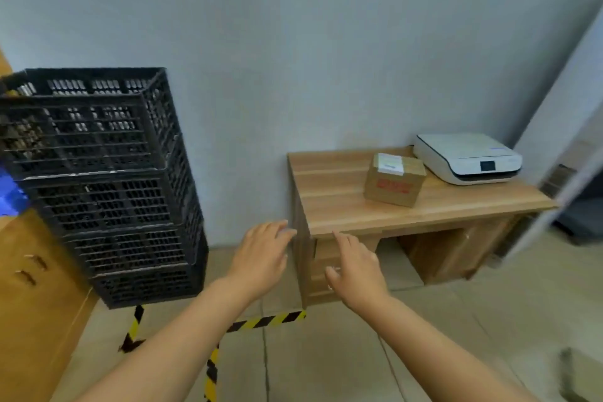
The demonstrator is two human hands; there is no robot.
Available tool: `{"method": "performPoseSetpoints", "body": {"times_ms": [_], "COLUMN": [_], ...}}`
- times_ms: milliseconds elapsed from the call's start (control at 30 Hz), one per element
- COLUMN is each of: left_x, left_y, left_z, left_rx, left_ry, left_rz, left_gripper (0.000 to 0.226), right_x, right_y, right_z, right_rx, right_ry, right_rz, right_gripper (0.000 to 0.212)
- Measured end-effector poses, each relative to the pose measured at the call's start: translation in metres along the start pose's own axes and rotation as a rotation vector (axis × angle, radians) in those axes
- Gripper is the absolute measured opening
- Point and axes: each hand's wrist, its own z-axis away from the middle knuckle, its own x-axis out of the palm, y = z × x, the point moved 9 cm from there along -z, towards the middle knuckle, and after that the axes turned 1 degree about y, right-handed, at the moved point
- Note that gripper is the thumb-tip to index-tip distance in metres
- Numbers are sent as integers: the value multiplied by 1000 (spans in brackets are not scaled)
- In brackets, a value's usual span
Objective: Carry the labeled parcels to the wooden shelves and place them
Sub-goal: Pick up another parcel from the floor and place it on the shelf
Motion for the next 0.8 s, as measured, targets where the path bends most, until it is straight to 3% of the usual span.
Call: {"method": "performPoseSetpoints", "body": {"times_ms": [200, 500, 800], "left_x": [46, 89, 149], "left_y": [56, 103, 239], "left_z": [-74, -185, -228], "left_rx": [202, 384, 640], "left_ry": [-89, -189, -291], "left_rz": [91, 208, 289], "left_gripper": [48, 50, 52], "right_x": [-29, -44, -69], "right_y": [97, 180, 293], "right_z": [-18, -61, -10], "right_rx": [251, 510, 812], "right_ry": [53, 93, 149], "right_rz": [63, 76, 56], "right_gripper": [69, 68, 68]}}
